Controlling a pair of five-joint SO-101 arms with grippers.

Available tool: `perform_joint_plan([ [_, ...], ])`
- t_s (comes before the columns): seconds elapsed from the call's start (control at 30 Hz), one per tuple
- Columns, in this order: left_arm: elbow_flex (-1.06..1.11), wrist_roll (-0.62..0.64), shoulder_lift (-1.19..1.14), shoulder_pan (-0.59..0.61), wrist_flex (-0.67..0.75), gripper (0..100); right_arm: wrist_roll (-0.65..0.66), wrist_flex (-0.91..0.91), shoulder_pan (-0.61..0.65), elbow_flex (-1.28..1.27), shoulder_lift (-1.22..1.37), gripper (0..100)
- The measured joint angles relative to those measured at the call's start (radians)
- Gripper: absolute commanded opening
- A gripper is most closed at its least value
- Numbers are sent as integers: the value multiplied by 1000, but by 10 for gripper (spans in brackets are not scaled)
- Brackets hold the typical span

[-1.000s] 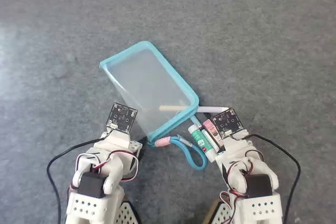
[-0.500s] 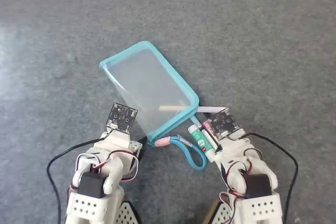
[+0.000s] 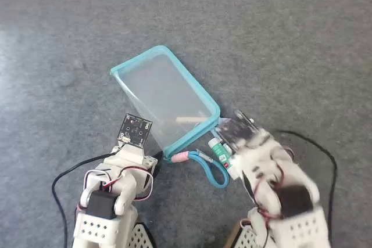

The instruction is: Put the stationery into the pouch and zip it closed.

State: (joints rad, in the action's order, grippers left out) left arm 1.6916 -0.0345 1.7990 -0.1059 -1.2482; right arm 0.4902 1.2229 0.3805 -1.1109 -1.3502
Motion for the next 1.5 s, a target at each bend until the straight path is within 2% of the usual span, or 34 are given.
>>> perform_joint_plan([
  [0.2,0,0,0,0,0,189,2,35,229,293,540,124],
  [0.4,0,0,0,0,0,189,-18,-51,330,342,763,192],
  [0.53,0,0,0,0,0,189,-66,-101,413,342,819,191],
  [0.67,0,0,0,0,0,189,-176,-132,477,342,830,191],
  [0.83,0,0,0,0,0,189,-298,-147,486,342,836,191],
  [1.13,0,0,0,0,0,189,-348,-269,502,261,838,191],
  [1.33,0,0,0,0,-8,189,-404,-288,502,259,838,191],
  [1.5,0,0,0,0,-8,189,-577,-287,525,259,838,194],
])
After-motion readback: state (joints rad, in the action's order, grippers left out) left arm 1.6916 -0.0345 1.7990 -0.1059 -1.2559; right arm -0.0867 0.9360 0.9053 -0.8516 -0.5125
